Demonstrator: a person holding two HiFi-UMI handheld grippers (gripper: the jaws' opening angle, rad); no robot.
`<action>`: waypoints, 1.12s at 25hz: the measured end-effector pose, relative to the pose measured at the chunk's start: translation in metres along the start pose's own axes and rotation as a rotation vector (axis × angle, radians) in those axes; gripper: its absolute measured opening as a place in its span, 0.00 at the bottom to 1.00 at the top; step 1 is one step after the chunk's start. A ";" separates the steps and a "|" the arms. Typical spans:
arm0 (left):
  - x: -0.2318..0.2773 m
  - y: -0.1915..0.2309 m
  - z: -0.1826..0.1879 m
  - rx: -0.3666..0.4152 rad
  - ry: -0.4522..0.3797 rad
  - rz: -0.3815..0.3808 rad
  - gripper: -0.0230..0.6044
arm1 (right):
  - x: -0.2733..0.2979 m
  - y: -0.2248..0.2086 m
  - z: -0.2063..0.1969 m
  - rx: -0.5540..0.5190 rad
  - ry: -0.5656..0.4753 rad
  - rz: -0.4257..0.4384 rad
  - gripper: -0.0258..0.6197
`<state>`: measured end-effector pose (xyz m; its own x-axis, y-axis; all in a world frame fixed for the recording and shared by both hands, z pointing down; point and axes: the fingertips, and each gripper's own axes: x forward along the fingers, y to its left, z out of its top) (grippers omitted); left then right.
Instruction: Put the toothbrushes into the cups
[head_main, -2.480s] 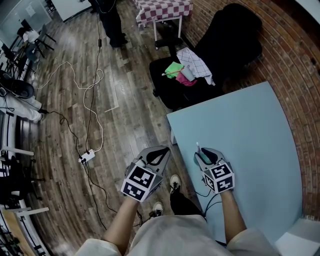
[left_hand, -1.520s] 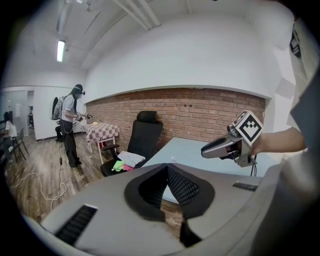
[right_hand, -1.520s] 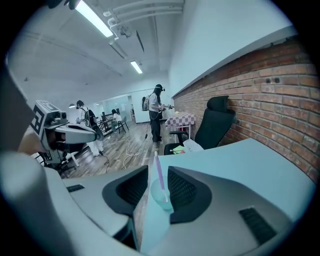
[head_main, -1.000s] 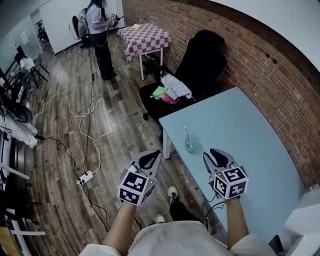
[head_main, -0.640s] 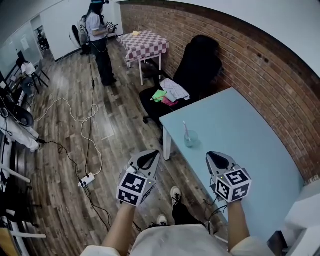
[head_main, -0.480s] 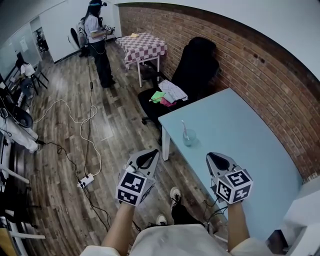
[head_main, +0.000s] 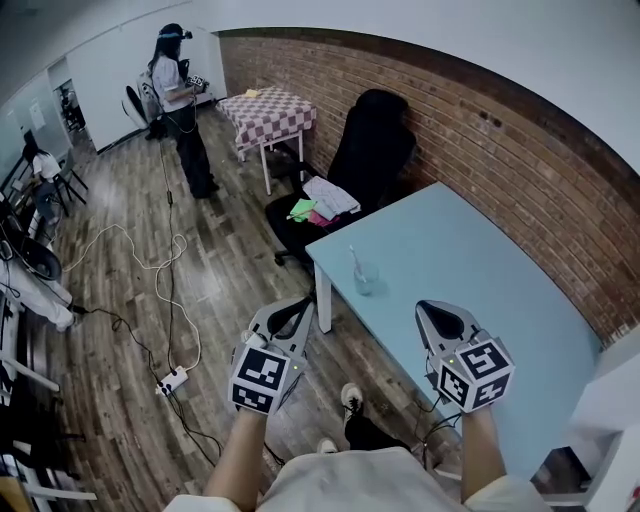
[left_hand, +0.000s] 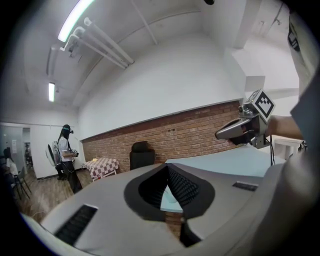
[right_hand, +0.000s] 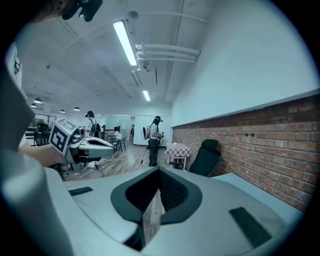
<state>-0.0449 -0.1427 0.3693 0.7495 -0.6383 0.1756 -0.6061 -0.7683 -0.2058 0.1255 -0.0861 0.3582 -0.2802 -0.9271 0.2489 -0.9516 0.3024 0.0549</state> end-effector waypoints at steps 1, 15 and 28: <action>-0.003 -0.001 0.006 0.015 -0.012 0.002 0.04 | -0.004 0.003 0.005 -0.005 -0.011 0.001 0.04; -0.023 -0.011 0.039 0.099 -0.074 0.011 0.04 | -0.016 0.027 0.037 -0.045 -0.082 0.033 0.04; -0.024 -0.003 0.023 0.030 -0.059 0.020 0.04 | -0.002 0.036 0.026 -0.044 -0.063 0.059 0.04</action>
<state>-0.0553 -0.1241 0.3437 0.7525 -0.6486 0.1148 -0.6131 -0.7534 -0.2377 0.0888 -0.0790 0.3340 -0.3447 -0.9190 0.1912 -0.9270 0.3653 0.0847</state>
